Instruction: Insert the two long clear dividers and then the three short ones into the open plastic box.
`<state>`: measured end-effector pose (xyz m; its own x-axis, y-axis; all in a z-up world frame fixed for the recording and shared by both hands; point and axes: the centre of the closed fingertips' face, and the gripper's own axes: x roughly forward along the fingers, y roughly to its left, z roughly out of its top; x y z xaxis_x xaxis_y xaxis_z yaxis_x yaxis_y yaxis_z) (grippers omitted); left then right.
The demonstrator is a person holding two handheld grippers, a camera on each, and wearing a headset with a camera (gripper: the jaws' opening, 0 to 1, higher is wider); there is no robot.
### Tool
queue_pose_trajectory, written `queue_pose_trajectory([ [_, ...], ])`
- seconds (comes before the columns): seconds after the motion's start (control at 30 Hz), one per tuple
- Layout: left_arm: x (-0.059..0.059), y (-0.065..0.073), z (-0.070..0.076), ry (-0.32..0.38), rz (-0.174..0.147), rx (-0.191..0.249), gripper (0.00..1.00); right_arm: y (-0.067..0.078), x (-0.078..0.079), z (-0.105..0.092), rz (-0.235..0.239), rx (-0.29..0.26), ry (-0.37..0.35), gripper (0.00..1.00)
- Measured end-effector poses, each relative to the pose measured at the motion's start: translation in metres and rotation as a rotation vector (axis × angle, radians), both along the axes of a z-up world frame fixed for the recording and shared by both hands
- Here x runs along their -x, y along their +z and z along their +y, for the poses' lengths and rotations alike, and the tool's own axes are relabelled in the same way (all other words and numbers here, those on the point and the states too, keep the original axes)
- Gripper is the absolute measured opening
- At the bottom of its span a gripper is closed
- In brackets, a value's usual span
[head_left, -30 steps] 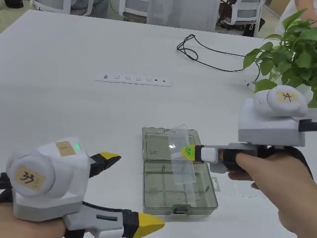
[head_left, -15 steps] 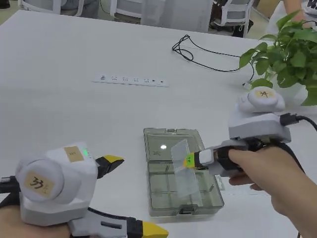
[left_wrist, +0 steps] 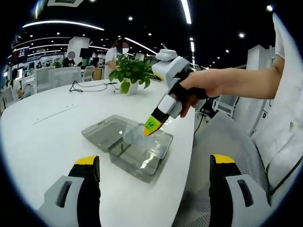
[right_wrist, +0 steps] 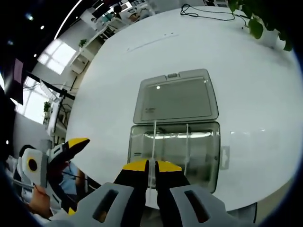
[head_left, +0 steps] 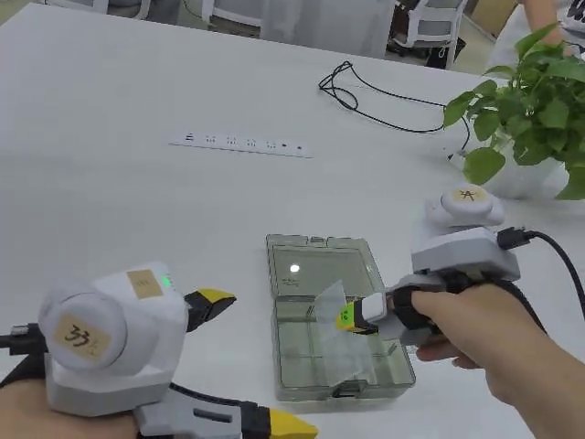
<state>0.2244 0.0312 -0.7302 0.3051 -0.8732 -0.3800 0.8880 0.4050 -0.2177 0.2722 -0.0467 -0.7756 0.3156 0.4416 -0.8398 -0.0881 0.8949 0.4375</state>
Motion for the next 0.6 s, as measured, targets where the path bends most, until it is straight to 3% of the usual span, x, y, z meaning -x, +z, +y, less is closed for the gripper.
queue_pose_trajectory([
  [0.6,-0.002,-0.002,-0.001,0.018,0.021,0.010,0.98,-0.017,-0.004,-0.003,0.001,0.017,-0.014,0.07],
])
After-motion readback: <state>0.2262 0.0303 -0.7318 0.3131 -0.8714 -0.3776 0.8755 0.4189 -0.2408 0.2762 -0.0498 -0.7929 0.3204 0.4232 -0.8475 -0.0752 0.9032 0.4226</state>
